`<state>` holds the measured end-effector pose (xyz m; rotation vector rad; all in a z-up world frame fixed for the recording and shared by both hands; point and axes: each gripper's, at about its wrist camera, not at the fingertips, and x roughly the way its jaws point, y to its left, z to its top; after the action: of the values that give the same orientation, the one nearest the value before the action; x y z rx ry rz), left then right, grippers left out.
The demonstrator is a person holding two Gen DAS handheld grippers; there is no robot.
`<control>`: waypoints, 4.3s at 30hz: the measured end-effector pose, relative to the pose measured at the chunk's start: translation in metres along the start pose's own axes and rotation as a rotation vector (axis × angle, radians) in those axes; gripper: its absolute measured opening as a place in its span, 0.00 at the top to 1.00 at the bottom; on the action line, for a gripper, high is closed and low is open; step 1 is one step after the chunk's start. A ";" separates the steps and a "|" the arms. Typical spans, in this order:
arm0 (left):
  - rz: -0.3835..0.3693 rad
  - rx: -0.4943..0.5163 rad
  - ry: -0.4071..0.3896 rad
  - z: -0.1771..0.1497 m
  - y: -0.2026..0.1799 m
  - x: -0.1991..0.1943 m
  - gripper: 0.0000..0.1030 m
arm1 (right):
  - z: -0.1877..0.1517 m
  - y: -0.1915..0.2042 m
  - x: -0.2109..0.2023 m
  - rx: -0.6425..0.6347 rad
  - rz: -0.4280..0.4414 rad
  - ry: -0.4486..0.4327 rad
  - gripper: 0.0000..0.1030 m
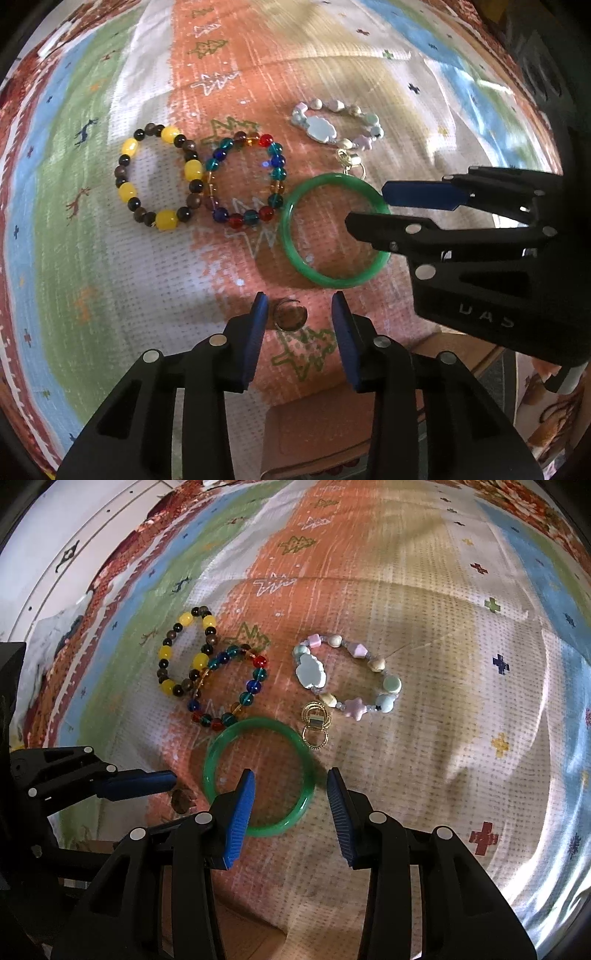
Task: Organize jewelry
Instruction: 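Grasp the small ring with the left tool while the right tool grasps the green jade bangle, then carry the ring and green bangle over the tin box and release both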
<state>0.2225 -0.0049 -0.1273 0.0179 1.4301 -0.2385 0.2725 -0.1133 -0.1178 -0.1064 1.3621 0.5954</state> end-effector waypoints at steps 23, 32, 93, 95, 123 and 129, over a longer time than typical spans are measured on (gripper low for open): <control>0.045 -0.012 -0.030 -0.009 0.006 -0.008 0.81 | -0.001 -0.004 -0.006 -0.001 -0.036 -0.029 0.92; 0.067 -0.030 -0.107 -0.007 0.016 -0.036 0.81 | -0.003 -0.006 -0.023 0.017 -0.052 -0.078 0.92; 0.154 -0.094 -0.626 -0.117 -0.025 -0.129 0.81 | -0.114 0.051 -0.147 -0.137 -0.034 -0.566 0.90; 0.153 -0.092 -0.631 -0.121 -0.027 -0.130 0.81 | -0.119 0.052 -0.148 -0.141 -0.028 -0.565 0.90; 0.173 -0.071 -0.662 -0.152 -0.044 -0.132 0.59 | -0.153 0.058 -0.141 -0.153 0.021 -0.507 0.73; 0.145 -0.143 -0.649 -0.147 -0.027 -0.133 0.55 | -0.145 0.046 -0.138 -0.105 0.027 -0.487 0.68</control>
<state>0.0579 0.0119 -0.0144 -0.0683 0.7914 -0.0130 0.1112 -0.1803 -0.0095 -0.0244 0.8619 0.6647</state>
